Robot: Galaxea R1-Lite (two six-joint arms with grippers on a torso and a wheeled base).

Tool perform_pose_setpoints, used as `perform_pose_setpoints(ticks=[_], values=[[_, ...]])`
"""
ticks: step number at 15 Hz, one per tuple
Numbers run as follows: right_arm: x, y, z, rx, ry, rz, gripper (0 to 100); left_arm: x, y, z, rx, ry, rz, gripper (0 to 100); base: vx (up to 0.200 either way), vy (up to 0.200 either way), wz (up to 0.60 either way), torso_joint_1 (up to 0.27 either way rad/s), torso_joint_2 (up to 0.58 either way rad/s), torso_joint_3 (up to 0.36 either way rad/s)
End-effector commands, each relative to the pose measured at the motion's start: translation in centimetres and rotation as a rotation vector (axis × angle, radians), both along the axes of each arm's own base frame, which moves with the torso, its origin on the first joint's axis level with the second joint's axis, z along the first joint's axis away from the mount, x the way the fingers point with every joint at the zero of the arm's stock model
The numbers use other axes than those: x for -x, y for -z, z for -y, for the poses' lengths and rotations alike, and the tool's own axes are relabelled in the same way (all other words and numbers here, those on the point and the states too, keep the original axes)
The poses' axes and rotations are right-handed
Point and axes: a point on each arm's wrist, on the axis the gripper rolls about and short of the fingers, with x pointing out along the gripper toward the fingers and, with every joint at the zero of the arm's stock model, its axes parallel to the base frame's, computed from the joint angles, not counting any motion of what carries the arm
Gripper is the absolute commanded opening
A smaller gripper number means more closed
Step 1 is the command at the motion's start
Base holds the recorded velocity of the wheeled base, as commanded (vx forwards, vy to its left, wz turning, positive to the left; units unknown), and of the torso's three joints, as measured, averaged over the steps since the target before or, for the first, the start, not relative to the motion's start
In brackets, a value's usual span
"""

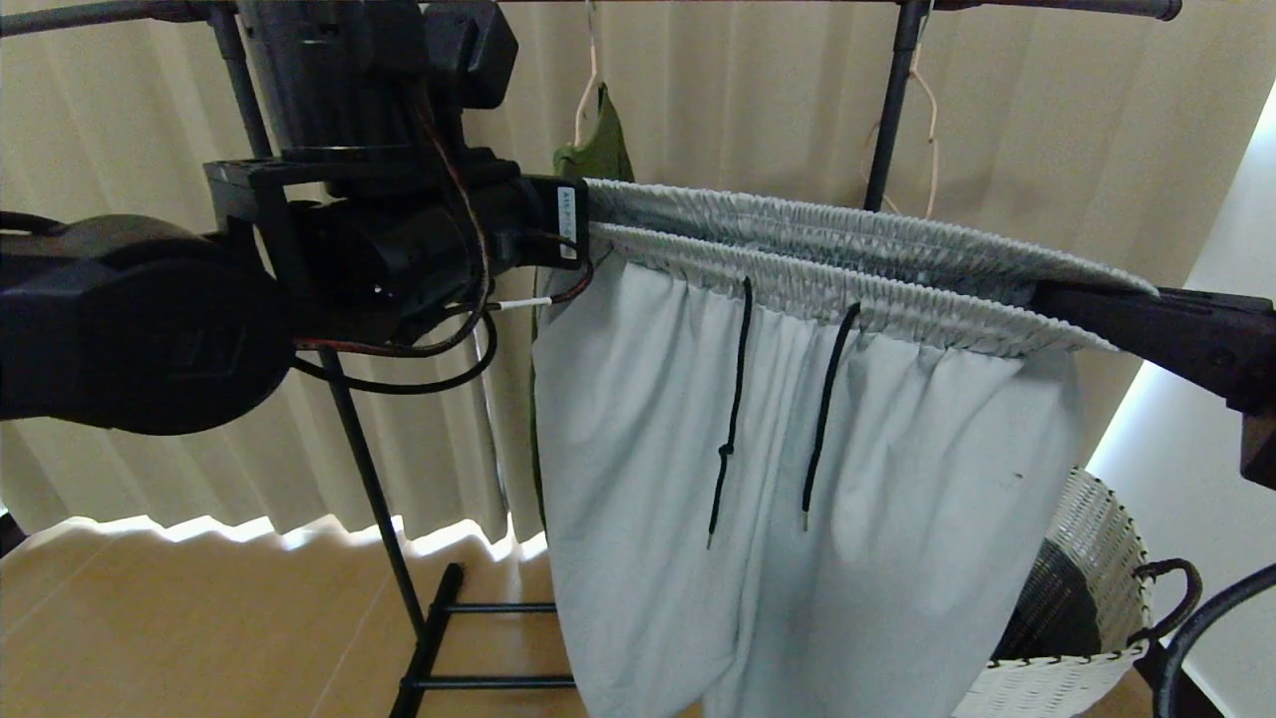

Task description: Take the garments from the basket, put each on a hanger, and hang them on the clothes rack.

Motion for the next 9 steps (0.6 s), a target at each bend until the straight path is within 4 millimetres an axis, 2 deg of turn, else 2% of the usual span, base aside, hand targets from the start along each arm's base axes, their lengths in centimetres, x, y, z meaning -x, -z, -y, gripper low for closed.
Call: perform_pose_setpoints(ticks=[1,5,6,9], values=[[1.0,-0.1,0.5,-0.014,-0.017,0.015,0,-1.0,1.0,0.5,-0.016,-0.008,-0.023,0,0.0,0.0,0.0,0.0,0.0,0.0],[0.0,0.2,-0.1,0.001,-0.008,-0.002,0,-0.8,1.0,0.2,-0.021,-0.011,-0.028,0,0.0,0.0,0.0,0.0,0.0,0.0],[-0.8,0.5,-0.4,0.018,-0.001,-0.016,0,-0.1,0.2,-0.4,-0.012,-0.012,-0.014,0,0.0,0.0,0.0,0.0,0.0,0.0],[-2.0,0.8,-0.9,0.043,0.014,-0.029,0,2.0,0.1,-1.8,-0.03,0.001,-0.044,0,0.0,0.0,0.0,0.0,0.0,0.0]])
